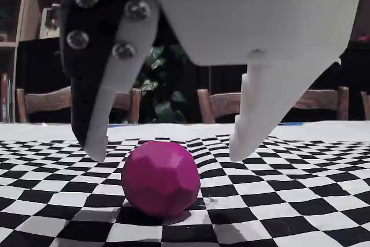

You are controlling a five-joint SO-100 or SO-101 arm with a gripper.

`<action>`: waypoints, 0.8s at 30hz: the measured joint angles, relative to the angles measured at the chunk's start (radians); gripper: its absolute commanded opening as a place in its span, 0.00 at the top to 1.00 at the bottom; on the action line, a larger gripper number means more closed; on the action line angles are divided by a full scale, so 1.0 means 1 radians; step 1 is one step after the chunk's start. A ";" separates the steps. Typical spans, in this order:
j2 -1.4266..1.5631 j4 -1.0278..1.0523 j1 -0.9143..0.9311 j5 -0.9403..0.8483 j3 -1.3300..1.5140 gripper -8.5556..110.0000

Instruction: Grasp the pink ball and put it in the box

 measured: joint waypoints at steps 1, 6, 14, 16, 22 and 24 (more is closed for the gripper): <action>-0.008 0.000 0.000 0.000 -0.006 0.69; -0.041 0.000 0.000 0.000 -0.026 0.69; -0.069 0.000 0.000 0.000 -0.055 0.69; -0.080 0.000 0.000 0.000 -0.057 0.69; -0.109 0.000 0.000 0.000 -0.069 0.69; -0.117 0.000 0.000 0.000 -0.078 0.69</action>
